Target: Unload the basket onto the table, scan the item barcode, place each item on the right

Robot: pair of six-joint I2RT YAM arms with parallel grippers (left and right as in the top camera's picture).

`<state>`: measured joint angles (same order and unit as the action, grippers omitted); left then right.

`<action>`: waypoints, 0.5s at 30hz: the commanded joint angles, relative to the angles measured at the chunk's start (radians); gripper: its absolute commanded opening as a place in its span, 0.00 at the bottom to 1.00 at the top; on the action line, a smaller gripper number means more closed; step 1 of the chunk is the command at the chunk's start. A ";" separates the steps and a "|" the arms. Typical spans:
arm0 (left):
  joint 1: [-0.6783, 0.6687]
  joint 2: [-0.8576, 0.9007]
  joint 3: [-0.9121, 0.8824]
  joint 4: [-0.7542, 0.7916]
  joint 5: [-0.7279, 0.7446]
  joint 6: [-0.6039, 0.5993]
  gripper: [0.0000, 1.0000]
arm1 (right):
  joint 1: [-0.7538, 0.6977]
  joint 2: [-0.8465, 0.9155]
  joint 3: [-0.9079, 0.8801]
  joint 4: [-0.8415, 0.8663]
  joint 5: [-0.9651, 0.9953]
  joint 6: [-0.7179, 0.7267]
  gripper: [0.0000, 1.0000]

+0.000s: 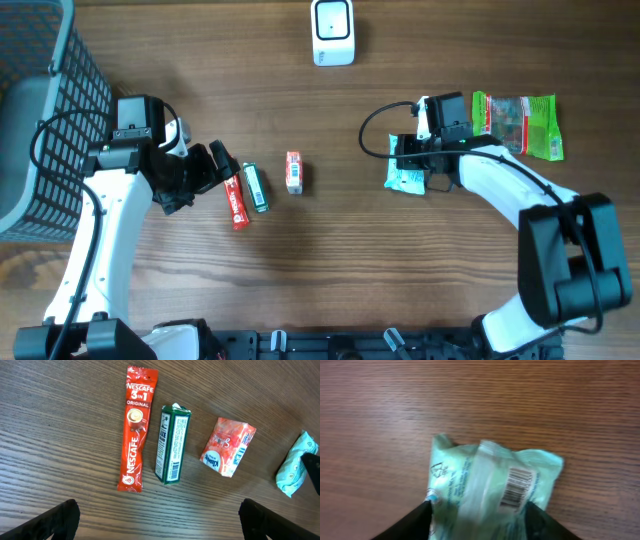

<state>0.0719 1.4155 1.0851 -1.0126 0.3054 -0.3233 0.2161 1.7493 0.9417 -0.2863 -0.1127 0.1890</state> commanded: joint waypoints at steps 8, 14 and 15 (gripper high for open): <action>-0.003 -0.011 -0.005 0.000 0.008 0.002 1.00 | 0.000 -0.158 -0.047 -0.175 -0.148 -0.029 0.68; -0.003 -0.011 -0.005 0.000 0.008 0.002 1.00 | 0.006 -0.099 -0.147 -0.017 -0.283 -0.058 0.56; -0.003 -0.011 -0.005 0.000 0.008 0.002 1.00 | 0.009 -0.098 -0.147 -0.022 -0.275 -0.058 0.56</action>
<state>0.0719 1.4155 1.0851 -1.0126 0.3054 -0.3233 0.2161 1.6329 0.8104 -0.3134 -0.3290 0.1524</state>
